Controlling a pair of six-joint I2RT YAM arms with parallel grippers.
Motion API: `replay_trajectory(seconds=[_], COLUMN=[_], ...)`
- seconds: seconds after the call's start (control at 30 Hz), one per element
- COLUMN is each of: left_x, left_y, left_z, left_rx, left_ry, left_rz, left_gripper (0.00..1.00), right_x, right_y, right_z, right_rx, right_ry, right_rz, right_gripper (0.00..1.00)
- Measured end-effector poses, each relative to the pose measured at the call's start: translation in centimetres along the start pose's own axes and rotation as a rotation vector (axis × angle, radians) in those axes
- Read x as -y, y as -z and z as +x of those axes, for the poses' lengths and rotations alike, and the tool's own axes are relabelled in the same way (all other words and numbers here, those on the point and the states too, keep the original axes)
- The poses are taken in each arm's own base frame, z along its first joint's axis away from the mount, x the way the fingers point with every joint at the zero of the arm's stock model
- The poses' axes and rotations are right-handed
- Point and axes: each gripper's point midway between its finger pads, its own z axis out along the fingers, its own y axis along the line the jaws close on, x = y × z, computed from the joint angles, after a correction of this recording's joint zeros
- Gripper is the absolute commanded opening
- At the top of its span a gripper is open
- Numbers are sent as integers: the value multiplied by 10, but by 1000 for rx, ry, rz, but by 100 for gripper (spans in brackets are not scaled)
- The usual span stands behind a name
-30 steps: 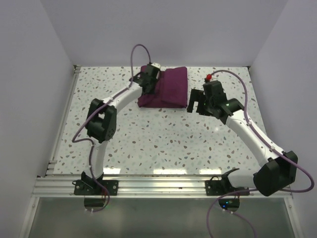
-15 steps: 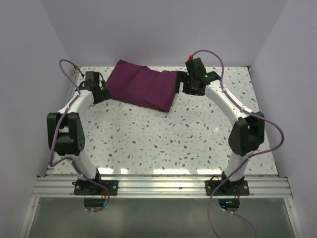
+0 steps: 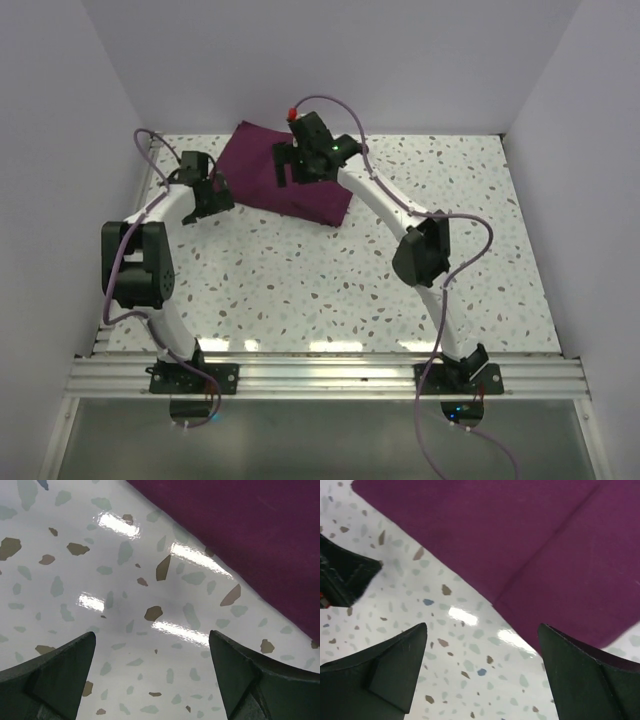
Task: Open and lay out the surgical kit
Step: Open the surgical kit at the center of the board.
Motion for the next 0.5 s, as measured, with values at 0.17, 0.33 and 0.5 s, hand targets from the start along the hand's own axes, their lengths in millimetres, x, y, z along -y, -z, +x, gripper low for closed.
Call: replay_trajectory(seconds=[0.17,0.33,0.5], left_x=[8,11,9], left_y=[0,1,2], left_z=[2,10,24], left_rx=[-16,-29,-59], left_ry=[8,11,11], left_rz=[43,69,80], left_gripper=[99,99,100], right_x=[-29,-14,3], right_y=[-20,-49,-64], right_z=[6,38,60], right_rx=[11,-52,-104], right_ry=[29,76,122], right_rz=[-20,84,167], right_gripper=[88,82,61])
